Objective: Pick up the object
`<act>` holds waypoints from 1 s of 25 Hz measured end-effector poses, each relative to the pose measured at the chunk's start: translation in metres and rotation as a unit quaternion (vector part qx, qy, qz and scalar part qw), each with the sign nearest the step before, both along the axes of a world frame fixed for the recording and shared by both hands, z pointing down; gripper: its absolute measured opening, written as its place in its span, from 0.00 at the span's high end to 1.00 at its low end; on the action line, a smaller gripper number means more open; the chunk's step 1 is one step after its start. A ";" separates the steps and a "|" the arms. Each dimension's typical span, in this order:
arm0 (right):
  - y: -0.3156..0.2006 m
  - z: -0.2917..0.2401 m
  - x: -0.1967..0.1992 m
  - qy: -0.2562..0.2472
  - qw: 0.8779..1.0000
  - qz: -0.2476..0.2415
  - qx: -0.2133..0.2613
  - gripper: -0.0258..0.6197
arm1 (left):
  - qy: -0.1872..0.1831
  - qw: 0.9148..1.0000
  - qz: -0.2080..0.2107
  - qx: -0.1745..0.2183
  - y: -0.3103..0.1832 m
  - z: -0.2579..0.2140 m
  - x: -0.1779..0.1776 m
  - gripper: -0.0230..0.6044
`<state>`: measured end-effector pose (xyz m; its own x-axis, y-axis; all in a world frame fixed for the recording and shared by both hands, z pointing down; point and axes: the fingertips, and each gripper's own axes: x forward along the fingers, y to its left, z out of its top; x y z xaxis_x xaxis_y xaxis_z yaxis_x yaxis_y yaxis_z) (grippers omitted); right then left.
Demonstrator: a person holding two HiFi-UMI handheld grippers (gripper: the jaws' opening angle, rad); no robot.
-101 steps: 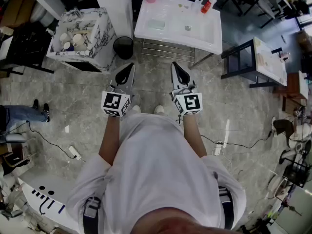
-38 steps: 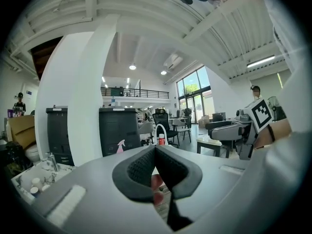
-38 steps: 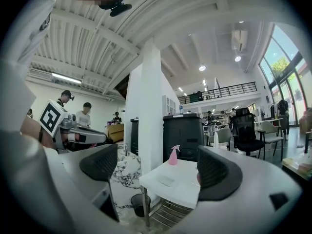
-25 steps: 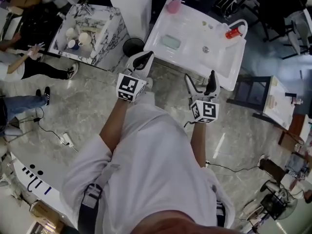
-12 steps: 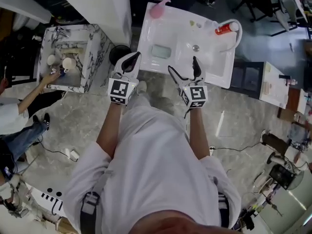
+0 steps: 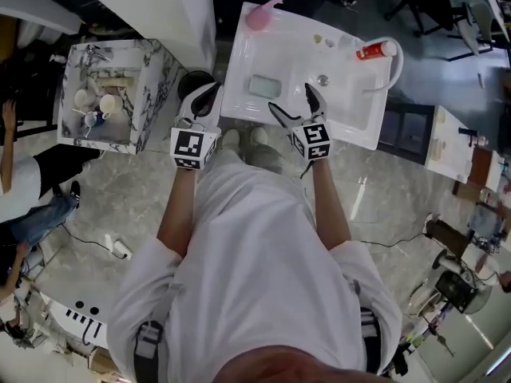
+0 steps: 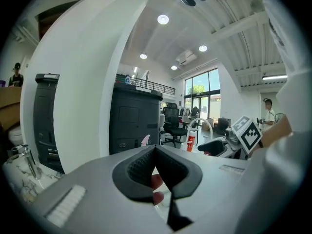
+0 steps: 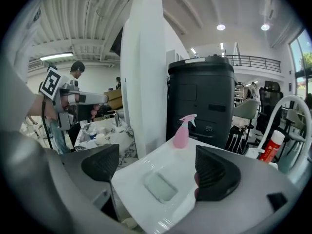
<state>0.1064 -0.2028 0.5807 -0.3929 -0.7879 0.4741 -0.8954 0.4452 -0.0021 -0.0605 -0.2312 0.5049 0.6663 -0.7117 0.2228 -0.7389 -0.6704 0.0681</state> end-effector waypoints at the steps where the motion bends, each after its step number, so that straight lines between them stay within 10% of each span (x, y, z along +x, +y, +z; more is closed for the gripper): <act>1: -0.002 0.006 0.000 0.005 1.000 -0.011 -0.007 0.20 | 0.000 1.000 -0.005 -0.002 0.000 0.000 -0.002 0.97; 15: -0.038 0.123 -0.010 0.080 0.966 -0.206 -0.131 0.20 | -0.046 0.990 -0.120 -0.048 0.009 0.030 -0.057 0.97; 25: -0.044 0.195 -0.026 0.096 0.913 -0.331 -0.218 0.22 | -0.074 0.958 -0.262 -0.089 0.052 0.046 -0.119 0.97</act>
<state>0.0799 -0.2464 0.7761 -0.5919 -0.1284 0.7957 -0.4333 0.8832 -0.1797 -0.1797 -0.1794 0.5509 0.1792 -0.8817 0.4365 -0.9813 -0.1919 0.0153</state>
